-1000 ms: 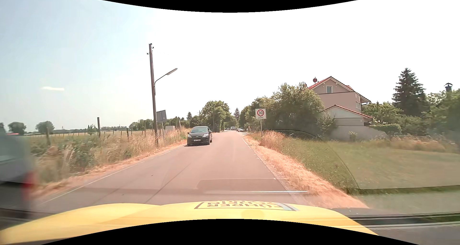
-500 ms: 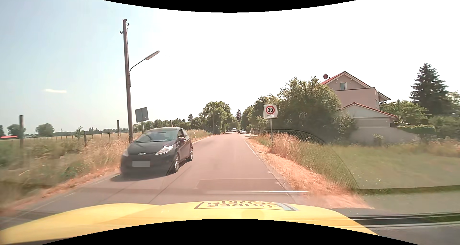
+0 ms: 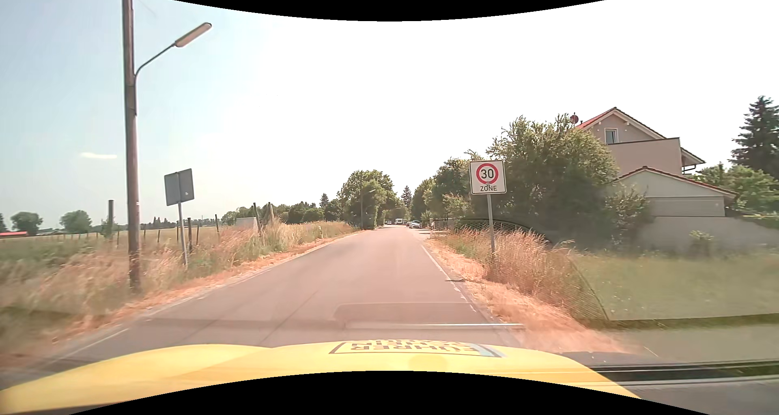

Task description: Follow the waypoints while adhering to traffic rules and regulations

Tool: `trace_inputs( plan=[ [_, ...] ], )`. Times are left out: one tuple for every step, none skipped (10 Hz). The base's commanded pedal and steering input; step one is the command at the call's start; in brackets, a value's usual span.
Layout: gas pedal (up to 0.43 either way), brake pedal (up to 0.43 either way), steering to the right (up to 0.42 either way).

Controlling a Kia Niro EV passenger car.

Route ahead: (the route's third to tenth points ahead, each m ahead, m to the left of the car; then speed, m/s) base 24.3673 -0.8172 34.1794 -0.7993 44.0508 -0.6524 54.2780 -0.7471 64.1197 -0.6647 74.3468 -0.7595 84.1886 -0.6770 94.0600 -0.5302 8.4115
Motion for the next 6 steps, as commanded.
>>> trace_inputs(
  plan=[
    [0.098, 0.0, -0.009],
    [0.098, 0.0, -0.009],
    [0.098, 0.0, -0.009],
    [0.098, 0.0, -0.009],
    [0.098, 0.0, -0.009],
    [0.098, 0.0, -0.01]
  ],
)
